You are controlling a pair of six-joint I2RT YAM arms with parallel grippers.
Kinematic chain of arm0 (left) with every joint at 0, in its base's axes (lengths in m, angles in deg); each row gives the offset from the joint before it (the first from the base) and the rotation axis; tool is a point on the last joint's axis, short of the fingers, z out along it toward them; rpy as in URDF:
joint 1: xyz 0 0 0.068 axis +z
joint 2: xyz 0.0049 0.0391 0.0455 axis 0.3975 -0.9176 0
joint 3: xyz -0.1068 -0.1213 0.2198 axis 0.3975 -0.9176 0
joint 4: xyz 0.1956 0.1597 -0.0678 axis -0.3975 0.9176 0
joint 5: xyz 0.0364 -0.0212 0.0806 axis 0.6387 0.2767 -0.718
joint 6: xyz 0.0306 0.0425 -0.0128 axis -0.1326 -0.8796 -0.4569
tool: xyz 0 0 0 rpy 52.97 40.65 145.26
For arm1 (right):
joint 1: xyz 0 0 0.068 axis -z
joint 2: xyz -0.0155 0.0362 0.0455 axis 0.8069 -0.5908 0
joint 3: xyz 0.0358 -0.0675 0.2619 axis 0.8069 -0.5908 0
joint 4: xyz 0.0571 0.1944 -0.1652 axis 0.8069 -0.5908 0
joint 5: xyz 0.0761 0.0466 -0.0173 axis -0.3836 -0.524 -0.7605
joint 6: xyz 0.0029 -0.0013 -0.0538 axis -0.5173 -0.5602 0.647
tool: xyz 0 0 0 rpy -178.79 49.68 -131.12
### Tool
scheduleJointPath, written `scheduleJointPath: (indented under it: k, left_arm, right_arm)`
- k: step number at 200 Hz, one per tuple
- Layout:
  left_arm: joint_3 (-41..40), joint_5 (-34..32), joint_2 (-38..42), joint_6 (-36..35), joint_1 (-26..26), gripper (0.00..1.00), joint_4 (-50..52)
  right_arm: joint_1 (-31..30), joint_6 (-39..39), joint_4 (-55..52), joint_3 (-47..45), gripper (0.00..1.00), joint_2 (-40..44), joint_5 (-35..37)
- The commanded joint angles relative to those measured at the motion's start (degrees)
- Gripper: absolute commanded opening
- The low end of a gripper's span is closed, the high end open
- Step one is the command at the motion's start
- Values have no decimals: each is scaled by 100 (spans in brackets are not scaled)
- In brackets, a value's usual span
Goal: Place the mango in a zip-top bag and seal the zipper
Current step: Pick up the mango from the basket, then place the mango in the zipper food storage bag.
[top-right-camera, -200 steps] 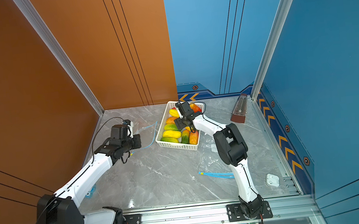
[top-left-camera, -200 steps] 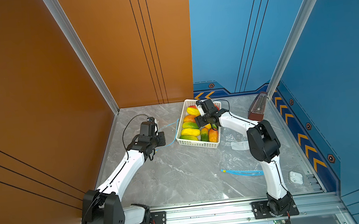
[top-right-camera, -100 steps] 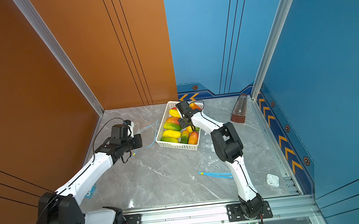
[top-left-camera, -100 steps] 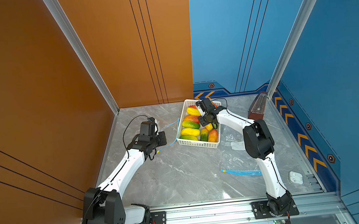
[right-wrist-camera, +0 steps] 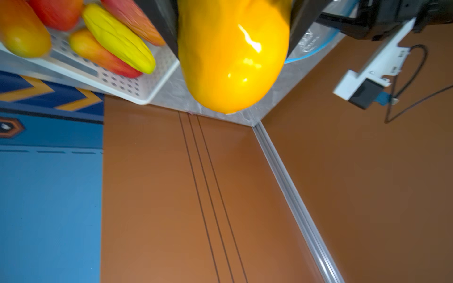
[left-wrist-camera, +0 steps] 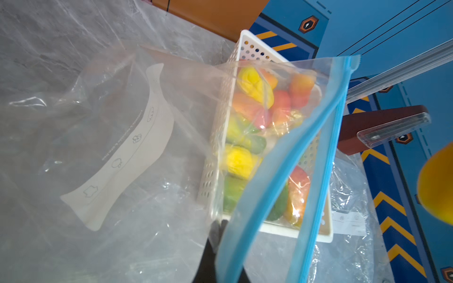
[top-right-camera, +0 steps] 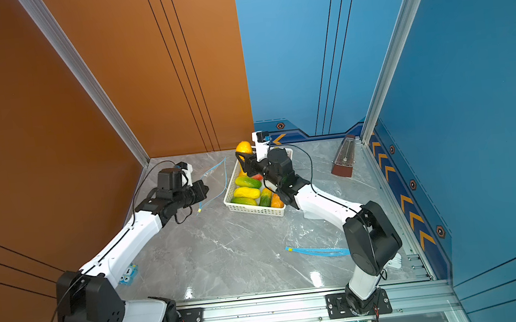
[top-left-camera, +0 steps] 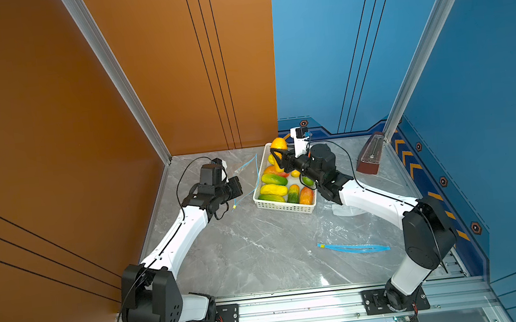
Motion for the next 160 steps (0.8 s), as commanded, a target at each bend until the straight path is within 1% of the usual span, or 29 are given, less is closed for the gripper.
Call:
scheduleJointPath:
  k: [1,21,29,43,54,63,89,106,118,127,145,155,160]
  left_arm:
    - [236,371,98,338,-29,0,-48]
    - [299,444,89,402,-31,0,-44]
    - [304,448,89,403,-32,0,-44]
    - [285,445,88,426,-23,0,-44]
    - [276,464,96,477,-3,0,-50]
    - [294,527,106,547,26,0,-52]
    - [363,964,148,821,271,0,-51]
    - [410,1203,202,971,404,0,-80]
    - [414,1362,232,1136,488,0,-162]
    - [419,1487,246,1263,552,0,-217]
    - [441,1590,273,1413,679,0,-254]
    - [470,1626,282,1483,755,0,-256]
    - [490,1634,277,1506,788,0,-255]
  right_arm:
    - [-355,-292,1986,-113,13,-419,-114]
    - [-649,-333,2350,128,13,-712,-127]
    - [-716,-256,2312,254,13,-787,-189]
    - [-856,-27,2250,381,13,-887,-48]
    - [-890,1,2244,457,13,-1024,-83]
    - [-903,1,2279,480,13,-1137,35]
    - [-847,-9,2634,519,13,-1488,113]
    - [-830,80,2714,696,16,-1700,112]
    - [-833,123,2798,802,23,-1844,53]
    - [-823,158,2845,891,37,-1953,12]
    - [-820,355,2811,935,53,-2019,-79]
    - [-821,468,2680,922,71,-1971,-96]
    - [-814,527,2529,934,76,-1923,-180]
